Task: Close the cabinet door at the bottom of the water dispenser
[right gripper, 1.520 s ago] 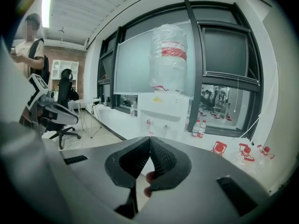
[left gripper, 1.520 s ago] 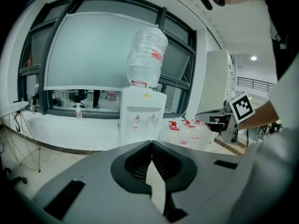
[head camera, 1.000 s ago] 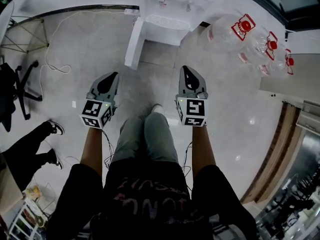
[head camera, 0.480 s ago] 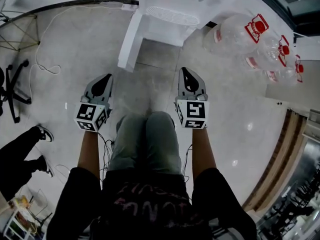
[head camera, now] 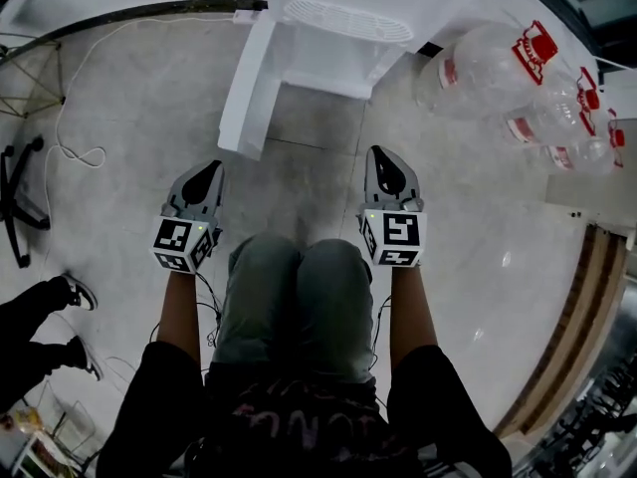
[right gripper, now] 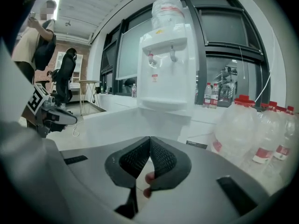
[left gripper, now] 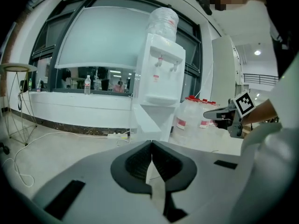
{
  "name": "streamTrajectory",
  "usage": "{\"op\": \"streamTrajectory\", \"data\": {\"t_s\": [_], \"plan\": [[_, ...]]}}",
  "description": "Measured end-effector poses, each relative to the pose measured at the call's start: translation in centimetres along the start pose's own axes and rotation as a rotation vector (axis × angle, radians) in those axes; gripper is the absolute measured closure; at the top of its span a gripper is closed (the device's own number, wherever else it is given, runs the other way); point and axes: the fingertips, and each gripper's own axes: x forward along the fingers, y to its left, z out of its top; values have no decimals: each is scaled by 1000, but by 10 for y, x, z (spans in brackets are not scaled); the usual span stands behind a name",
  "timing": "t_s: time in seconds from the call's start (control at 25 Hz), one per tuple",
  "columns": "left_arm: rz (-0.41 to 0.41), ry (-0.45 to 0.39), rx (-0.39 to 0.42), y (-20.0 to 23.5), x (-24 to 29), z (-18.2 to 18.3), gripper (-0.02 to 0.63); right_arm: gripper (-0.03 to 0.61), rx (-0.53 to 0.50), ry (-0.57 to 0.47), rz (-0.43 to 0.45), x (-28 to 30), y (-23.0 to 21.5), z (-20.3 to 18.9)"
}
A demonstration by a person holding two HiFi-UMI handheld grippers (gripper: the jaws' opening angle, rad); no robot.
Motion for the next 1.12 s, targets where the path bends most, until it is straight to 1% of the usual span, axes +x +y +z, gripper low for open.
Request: {"op": "streamTrajectory", "data": {"t_s": [0.16, 0.28, 0.32, 0.36, 0.4, 0.52, 0.76, 0.92, 1.12], "plan": [[-1, -2, 3, 10, 19, -26, 598, 565, 6, 2, -15, 12, -9, -31], [-36, -11, 10, 13, 30, -43, 597, 565, 9, 11, -22, 20, -12, -56], [-52, -11, 14, 14, 34, -48, 576, 565, 8, 12, -24, 22, -12, -64], [-66, -12, 18, 15, 37, -52, 506, 565, 6, 14, -25, 24, -11, -71], [-79, -14, 21, 15, 41, -55, 468, 565, 3, 16, -24, 25, -11, -78], [-108, -11, 52, 18, 56, -62, 451, 565, -1, 25, -23, 28, -10, -97], [-183, -20, 137, 9, 70, -63, 449, 565, 30, 44, -48, 18, -15, -124], [-234, -40, 166, -10, 78, -62, 448, 565, 37, 45, -70, 13, -27, -138], [-321, -60, 188, -46, 100, -59, 439, 565, 58, 44, -106, 7, -43, -154]]}}
